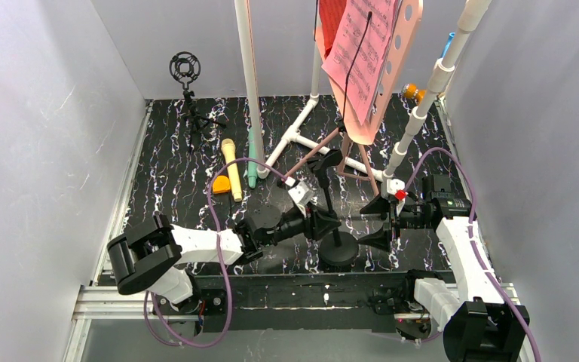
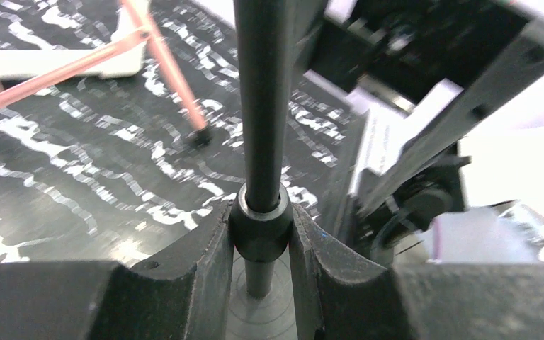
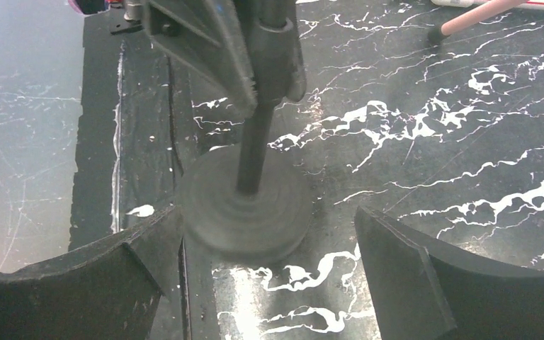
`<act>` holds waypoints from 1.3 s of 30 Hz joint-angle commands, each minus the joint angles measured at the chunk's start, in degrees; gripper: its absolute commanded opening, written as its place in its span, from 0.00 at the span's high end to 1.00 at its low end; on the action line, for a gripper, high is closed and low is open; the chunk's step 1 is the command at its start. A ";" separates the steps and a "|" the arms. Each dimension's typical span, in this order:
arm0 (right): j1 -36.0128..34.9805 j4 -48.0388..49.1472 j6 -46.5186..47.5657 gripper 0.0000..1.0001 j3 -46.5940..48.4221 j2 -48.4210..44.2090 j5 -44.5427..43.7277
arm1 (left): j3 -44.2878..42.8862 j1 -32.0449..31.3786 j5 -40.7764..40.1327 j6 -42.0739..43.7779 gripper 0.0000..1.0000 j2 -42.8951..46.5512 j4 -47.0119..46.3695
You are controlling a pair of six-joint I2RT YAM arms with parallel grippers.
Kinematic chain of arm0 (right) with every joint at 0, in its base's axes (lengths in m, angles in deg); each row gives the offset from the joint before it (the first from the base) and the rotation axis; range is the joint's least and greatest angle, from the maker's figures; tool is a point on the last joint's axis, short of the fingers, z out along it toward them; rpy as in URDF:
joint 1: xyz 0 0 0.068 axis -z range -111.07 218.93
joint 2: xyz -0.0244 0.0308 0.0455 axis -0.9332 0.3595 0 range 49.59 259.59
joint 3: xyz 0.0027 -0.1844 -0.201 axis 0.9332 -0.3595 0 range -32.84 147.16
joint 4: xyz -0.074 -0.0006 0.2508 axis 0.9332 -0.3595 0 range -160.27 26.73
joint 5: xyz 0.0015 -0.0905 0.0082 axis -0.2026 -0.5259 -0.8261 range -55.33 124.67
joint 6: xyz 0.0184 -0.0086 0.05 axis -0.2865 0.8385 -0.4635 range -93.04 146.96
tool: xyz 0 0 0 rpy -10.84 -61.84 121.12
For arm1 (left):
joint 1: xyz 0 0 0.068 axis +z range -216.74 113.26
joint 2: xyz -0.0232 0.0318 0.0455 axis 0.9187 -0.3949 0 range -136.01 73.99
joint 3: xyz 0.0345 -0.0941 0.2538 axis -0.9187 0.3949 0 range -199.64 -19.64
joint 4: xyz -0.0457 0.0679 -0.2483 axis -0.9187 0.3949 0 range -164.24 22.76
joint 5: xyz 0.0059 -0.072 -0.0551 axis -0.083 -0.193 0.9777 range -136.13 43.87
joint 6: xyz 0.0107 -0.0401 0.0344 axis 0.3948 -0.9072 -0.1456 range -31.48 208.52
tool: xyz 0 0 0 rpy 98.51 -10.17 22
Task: Pack up the instrument practice props
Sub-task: Pick up the microphone stand at the center of the board.
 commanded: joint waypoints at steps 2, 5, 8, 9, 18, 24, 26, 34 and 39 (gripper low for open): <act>-0.63 -1.40 -0.37 0.00 0.69 -0.04 3.97 | -6.95 -4.31 -8.64 -6.64 1.00 0.81 -5.17; -1.06 0.08 -2.85 0.00 -0.12 -0.55 5.06 | -8.85 -6.53 -14.43 -7.20 1.00 -0.88 -5.14; -1.31 1.50 -4.97 0.00 -0.50 -0.84 5.54 | -10.48 -8.29 -18.57 -7.60 1.00 -2.30 -5.36; -1.30 2.18 -5.69 0.00 -0.59 -0.83 5.74 | -10.90 -8.86 -19.71 -7.36 1.00 -2.68 -5.53; -3.28 8.82 -13.89 0.25 -1.86 -0.53 6.25 | -12.83 -11.17 -23.65 -6.14 1.00 -6.10 -10.01; -4.35 10.92 -16.22 0.35 -2.37 -0.23 5.69 | -13.48 -11.85 -23.95 -5.46 1.00 -7.01 -11.99; -4.70 11.45 -16.87 0.40 -2.44 -0.10 5.39 | -13.46 -12.13 -24.37 -5.43 1.00 -7.20 -12.62; -5.50 12.17 -17.34 0.61 -2.46 0.22 4.90 | -13.35 -12.73 -25.94 -5.03 1.00 -7.37 -15.44; -5.69 12.46 -17.42 0.84 -2.36 0.24 4.67 | -12.86 -12.86 -25.97 -4.98 1.00 -7.31 -16.63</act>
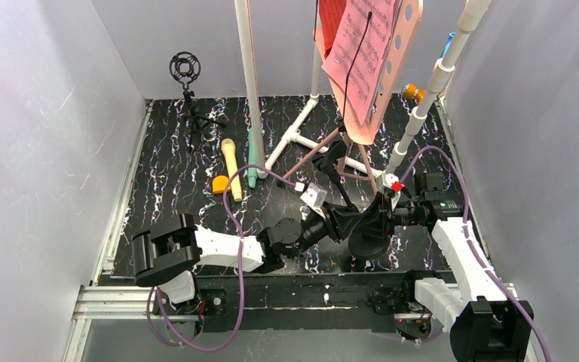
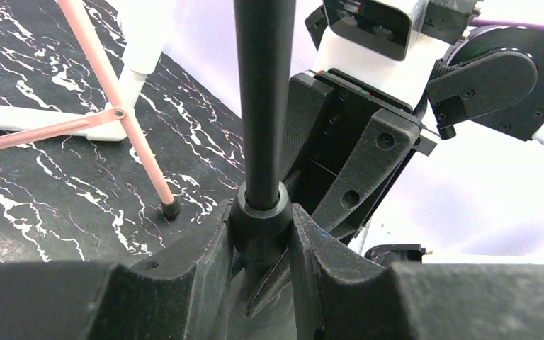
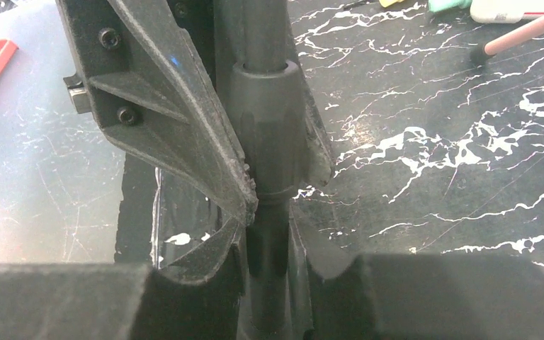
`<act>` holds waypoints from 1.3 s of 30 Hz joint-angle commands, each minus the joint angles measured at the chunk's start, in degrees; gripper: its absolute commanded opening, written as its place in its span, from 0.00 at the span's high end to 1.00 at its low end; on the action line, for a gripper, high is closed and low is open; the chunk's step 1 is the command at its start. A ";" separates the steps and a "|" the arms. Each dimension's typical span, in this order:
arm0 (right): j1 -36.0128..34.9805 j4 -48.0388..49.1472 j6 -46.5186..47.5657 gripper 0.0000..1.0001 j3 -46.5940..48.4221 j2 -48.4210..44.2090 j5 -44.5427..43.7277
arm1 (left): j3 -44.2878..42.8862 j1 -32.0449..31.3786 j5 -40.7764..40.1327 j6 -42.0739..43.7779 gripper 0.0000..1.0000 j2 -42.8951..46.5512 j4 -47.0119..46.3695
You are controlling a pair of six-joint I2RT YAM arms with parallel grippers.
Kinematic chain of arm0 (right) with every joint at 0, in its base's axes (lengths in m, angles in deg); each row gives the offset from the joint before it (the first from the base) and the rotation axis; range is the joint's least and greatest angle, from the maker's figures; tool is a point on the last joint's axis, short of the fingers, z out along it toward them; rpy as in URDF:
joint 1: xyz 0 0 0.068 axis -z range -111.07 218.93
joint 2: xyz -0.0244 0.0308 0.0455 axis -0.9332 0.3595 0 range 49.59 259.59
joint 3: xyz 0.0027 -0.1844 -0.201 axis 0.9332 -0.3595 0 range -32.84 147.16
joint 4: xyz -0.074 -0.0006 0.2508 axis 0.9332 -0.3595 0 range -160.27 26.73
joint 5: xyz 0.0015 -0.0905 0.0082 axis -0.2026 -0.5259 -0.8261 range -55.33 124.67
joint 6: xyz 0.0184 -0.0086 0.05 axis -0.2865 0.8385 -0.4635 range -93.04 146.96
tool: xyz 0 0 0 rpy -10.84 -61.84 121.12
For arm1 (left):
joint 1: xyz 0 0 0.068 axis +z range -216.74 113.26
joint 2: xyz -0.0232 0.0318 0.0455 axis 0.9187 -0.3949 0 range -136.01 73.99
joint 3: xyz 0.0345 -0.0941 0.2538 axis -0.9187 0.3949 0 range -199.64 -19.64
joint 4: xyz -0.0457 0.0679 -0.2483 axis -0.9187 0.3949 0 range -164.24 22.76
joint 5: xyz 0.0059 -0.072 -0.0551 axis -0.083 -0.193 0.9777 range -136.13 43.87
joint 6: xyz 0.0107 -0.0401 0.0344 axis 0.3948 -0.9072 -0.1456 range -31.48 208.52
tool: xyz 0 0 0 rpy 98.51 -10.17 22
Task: Pack up the instrument practice props
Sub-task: Pick up the microphone stand at the center of the board, then unscrew the knob on the microphone stand.
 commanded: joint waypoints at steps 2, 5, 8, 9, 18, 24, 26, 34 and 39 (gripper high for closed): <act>-0.49 1.06 -0.34 0.95 -0.21 -0.02 0.59 | -1.98 -0.38 -1.95 0.32 1.00 0.72 -8.69; -0.50 0.70 -0.09 0.99 0.55 0.01 0.69 | -1.08 -0.40 -0.67 0.10 1.00 0.71 -9.64; -0.50 -1.59 1.81 0.99 1.61 0.29 0.75 | 0.75 -0.41 1.44 0.14 0.70 1.16 -11.13; -0.51 -2.15 2.31 0.99 1.91 0.33 0.81 | 1.58 -0.40 2.31 0.37 0.57 1.54 -11.37; -0.65 -8.23 11.31 0.99 1.78 -0.34 1.75 | 11.18 0.90 15.80 11.68 0.02 5.30 -12.30; -0.82 -10.36 15.71 0.99 0.30 -0.93 3.24 | 13.80 2.38 22.68 20.93 0.02 6.80 -12.56; -0.93 -10.55 16.53 0.99 -0.19 -1.15 3.60 | 13.48 3.65 24.91 20.73 0.03 6.79 -12.93; -1.00 -11.16 17.76 0.99 -1.15 -1.48 4.47 | 9.58 6.34 29.31 18.56 0.17 4.04 -13.64; -1.06 -11.17 18.00 0.99 -1.20 -1.42 4.35 | 6.54 6.52 30.44 16.43 0.30 1.33 -13.99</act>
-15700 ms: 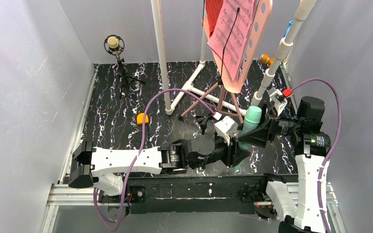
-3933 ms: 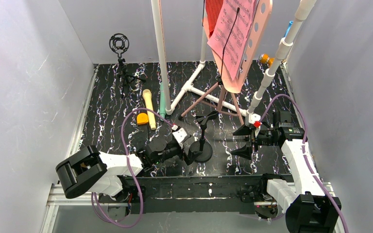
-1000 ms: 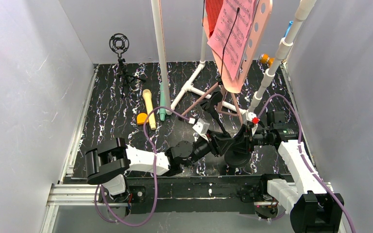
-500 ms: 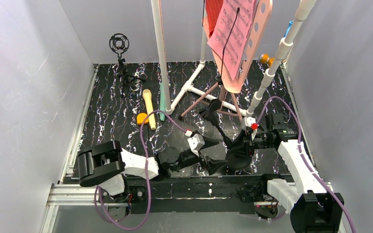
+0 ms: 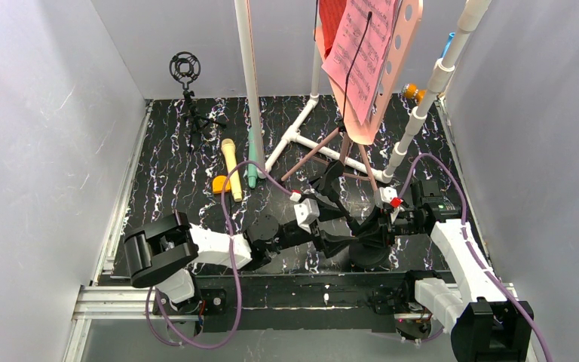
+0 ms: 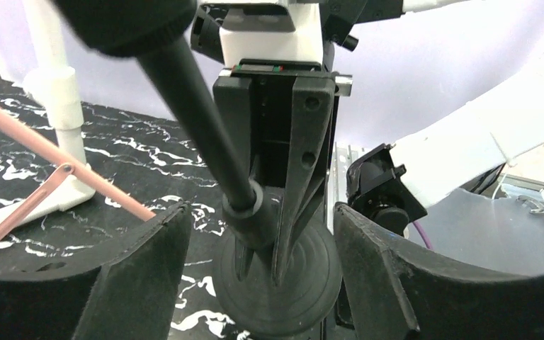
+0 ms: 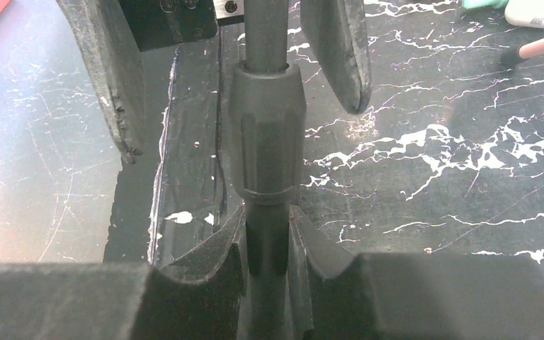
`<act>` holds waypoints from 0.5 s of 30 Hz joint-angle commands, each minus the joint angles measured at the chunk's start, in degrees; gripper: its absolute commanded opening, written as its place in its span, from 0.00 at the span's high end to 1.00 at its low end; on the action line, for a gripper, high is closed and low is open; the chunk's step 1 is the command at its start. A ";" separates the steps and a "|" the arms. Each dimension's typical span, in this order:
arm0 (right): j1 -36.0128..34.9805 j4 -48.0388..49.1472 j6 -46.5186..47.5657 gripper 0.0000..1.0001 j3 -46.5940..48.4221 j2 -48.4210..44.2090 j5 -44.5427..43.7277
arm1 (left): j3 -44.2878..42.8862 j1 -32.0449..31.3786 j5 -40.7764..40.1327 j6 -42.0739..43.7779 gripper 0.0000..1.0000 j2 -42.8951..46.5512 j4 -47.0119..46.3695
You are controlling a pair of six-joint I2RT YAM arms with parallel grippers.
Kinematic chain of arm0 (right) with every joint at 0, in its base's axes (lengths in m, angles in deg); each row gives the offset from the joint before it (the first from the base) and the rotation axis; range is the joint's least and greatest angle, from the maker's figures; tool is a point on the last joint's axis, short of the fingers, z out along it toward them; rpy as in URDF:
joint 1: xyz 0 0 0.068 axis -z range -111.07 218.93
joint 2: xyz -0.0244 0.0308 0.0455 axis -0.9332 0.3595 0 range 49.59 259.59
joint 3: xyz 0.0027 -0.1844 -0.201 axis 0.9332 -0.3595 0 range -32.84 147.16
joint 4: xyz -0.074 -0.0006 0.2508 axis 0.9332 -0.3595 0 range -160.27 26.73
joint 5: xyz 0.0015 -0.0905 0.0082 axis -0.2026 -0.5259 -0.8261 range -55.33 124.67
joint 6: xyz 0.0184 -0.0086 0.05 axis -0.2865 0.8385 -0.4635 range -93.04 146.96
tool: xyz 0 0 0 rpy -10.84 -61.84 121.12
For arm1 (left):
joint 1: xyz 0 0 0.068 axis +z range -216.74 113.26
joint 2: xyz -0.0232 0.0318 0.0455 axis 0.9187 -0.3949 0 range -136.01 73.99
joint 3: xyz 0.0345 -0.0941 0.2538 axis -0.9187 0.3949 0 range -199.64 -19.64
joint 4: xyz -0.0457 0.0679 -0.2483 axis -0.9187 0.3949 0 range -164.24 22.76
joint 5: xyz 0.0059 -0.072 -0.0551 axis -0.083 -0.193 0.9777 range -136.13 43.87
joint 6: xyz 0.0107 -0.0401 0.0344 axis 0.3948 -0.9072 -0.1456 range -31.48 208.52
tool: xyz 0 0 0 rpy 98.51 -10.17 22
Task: Pack up the instrument practice props
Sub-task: Unscrew the knob on the microphone stand.
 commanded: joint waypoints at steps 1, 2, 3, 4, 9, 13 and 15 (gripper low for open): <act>-0.36 -0.52 1.27 0.99 0.33 -0.93 4.43 | -3.60 0.29 2.75 -1.45 0.32 -2.04 -2.38; -0.36 -0.47 1.26 0.99 0.31 -0.96 4.44 | -4.14 0.29 3.26 -2.02 0.34 -2.60 -2.39; -0.36 -0.42 1.27 0.99 0.29 -0.92 4.47 | -4.77 0.28 3.67 -2.63 0.38 -3.11 -2.39; -0.34 -0.34 1.24 0.99 0.33 -0.93 4.38 | -5.32 0.27 3.84 -3.25 0.46 -3.59 -2.39; -0.36 -0.29 1.27 0.99 0.38 -1.01 4.23 | -6.75 0.29 3.96 -6.17 0.65 -4.98 -2.47; -0.32 -0.08 1.21 0.99 0.47 -1.14 3.74 | -6.44 0.24 2.02 -8.59 0.90 -5.16 -2.32; -0.36 0.43 0.80 0.99 0.82 -1.12 2.65 | -6.21 0.29 0.12 -10.88 1.00 -5.16 -2.26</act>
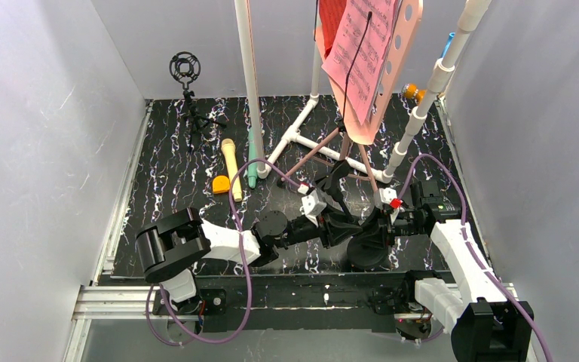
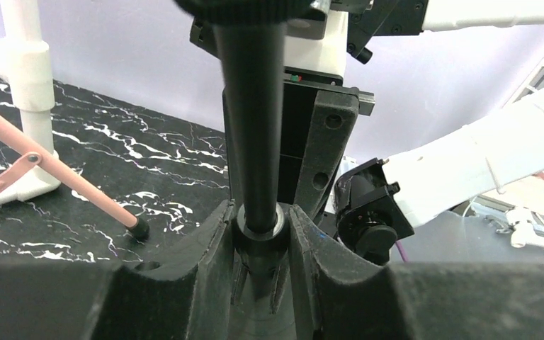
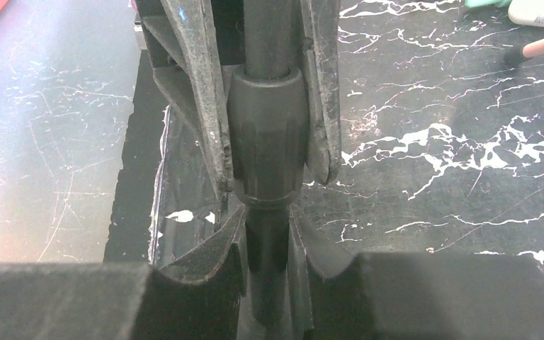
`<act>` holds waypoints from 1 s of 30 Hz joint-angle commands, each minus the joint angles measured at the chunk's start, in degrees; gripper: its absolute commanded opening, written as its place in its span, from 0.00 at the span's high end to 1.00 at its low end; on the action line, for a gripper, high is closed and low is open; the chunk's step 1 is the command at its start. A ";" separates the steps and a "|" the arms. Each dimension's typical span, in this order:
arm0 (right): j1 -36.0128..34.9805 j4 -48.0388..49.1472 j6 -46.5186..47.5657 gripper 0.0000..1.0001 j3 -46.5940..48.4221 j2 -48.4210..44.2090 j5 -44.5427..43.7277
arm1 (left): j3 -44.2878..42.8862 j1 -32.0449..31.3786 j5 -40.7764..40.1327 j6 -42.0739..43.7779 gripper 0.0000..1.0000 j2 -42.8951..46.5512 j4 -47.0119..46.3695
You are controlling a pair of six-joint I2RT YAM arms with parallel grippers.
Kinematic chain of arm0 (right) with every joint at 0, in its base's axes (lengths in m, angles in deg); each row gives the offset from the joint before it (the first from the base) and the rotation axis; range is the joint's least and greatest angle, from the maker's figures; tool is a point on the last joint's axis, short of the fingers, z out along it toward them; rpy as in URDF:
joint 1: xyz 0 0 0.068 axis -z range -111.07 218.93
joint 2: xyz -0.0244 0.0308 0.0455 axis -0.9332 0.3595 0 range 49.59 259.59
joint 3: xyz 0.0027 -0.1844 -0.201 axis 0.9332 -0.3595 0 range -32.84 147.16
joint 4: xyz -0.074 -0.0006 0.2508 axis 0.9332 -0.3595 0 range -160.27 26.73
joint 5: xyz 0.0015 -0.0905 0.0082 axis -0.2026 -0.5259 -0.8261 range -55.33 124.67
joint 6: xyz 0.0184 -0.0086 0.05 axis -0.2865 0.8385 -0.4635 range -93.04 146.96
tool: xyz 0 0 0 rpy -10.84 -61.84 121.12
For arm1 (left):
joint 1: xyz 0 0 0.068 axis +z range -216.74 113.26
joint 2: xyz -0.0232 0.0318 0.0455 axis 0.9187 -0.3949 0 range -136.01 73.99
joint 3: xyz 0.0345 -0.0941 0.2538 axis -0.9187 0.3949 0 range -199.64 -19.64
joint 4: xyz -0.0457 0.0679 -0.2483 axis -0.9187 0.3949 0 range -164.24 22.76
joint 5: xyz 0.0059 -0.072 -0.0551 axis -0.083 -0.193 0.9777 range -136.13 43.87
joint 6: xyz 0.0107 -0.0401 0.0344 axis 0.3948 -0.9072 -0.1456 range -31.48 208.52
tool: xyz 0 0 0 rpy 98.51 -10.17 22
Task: Pack up the instrument practice props
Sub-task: Unscrew the knob on the microphone stand.
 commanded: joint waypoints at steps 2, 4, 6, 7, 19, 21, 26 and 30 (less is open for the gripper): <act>-0.15 1.31 -1.00 0.99 1.99 -0.98 1.09 | -0.65 -0.27 -5.69 -8.71 1.00 0.75 -1.76; -0.19 4.00 -4.55 0.99 2.77 -0.99 -1.77 | 0.79 -0.21 -11.77 -16.97 1.00 1.31 -1.48; -0.10 7.85 -9.92 0.99 3.07 -0.96 -4.05 | 2.10 -0.37 -19.69 -27.57 1.00 1.84 0.10; -0.10 9.33 -11.65 0.99 3.04 -0.96 -5.00 | 2.53 -0.76 -23.13 -32.96 1.00 2.08 1.21; -0.10 16.17 -19.82 0.99 2.06 -1.48 -9.81 | -14.16 -12.78 -54.60 -49.44 1.00 9.07 42.54; -0.06 16.84 -20.74 0.99 1.96 -1.57 -10.30 | -14.44 -13.24 -56.30 -51.32 1.00 9.13 44.04; -0.06 17.39 -21.19 0.99 1.91 -1.59 -10.64 | -16.65 -13.39 -56.90 -54.65 1.00 8.33 45.88; -0.10 16.63 -20.93 0.99 2.33 -1.58 -10.04 | -18.08 -13.35 -55.61 -52.80 1.00 7.92 45.74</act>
